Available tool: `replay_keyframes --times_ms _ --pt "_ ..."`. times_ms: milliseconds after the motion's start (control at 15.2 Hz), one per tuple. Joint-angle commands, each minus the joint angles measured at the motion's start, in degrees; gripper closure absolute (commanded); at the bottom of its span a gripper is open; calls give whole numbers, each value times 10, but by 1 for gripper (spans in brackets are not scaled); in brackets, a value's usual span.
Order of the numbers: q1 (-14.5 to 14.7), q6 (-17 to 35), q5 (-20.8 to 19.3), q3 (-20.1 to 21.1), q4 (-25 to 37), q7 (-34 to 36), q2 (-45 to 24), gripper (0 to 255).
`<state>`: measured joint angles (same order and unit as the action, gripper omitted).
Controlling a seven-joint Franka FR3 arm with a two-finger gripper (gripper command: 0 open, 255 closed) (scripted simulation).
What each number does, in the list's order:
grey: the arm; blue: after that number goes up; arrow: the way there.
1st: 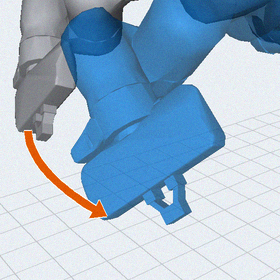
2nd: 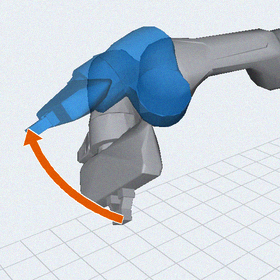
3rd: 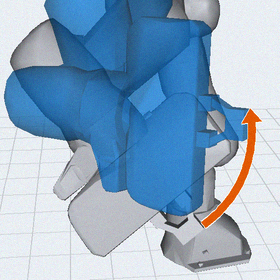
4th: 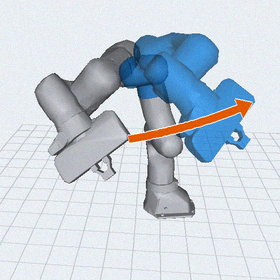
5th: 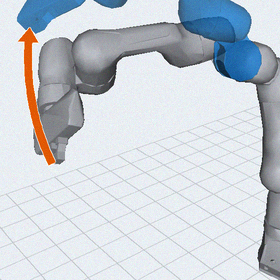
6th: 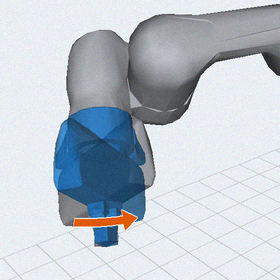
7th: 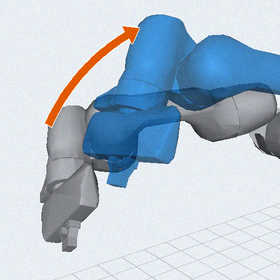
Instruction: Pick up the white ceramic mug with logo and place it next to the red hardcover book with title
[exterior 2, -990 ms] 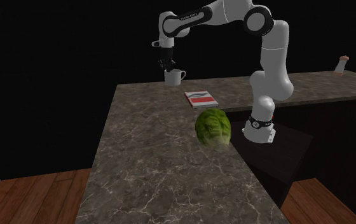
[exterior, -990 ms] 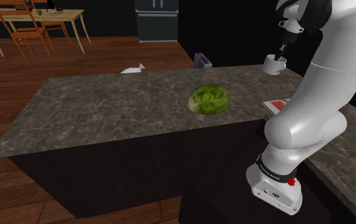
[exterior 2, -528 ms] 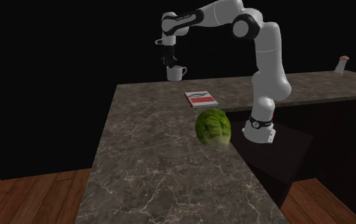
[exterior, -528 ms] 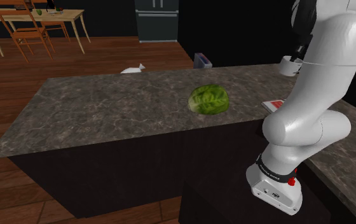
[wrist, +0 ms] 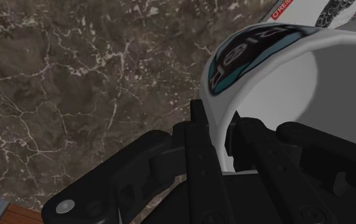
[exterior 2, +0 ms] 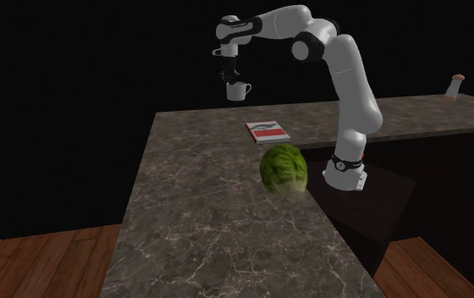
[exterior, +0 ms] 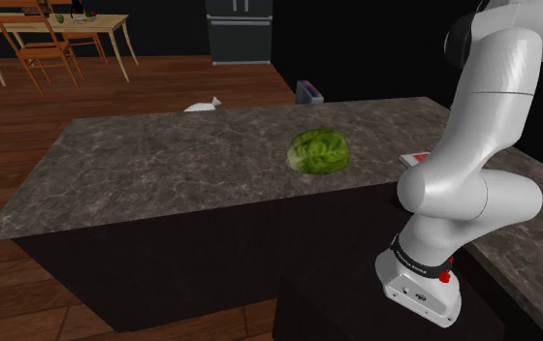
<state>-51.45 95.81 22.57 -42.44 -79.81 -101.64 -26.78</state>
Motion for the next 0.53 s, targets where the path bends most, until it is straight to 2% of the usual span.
replay_keyframes --times_ms 0,462 --pt "-43 -26 20 4 56 -24 -38 255" --pt "-33 26 23 7 4 -33 -41 255"
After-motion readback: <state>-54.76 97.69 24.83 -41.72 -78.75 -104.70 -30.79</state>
